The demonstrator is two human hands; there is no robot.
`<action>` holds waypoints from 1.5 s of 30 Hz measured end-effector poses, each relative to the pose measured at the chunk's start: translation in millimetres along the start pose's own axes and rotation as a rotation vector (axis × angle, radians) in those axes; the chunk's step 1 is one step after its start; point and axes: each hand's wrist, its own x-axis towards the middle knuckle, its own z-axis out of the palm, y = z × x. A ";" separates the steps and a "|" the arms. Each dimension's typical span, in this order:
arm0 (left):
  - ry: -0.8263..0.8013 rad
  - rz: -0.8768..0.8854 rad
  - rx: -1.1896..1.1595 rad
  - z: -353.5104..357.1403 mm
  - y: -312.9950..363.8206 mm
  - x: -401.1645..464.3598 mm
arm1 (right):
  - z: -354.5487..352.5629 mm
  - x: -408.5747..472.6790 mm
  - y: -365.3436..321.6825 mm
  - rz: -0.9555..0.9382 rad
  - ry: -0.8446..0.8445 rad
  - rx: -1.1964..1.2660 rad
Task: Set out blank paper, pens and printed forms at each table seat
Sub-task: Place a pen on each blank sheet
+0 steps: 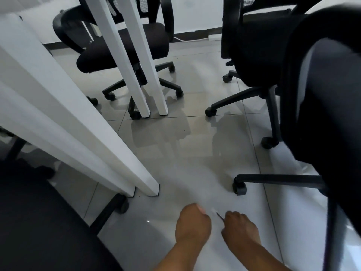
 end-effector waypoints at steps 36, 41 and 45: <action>0.004 0.250 -0.054 -392.3 287.3 -340.1 | -541.0 -362.5 -76.5 0.123 0.126 0.366; 0.039 0.330 -0.076 -408.7 349.7 -336.1 | -605.6 -356.0 -45.4 0.147 0.194 0.407; -0.011 0.349 -0.039 -402.2 402.6 -345.6 | -641.6 -347.4 -7.4 0.158 0.275 0.419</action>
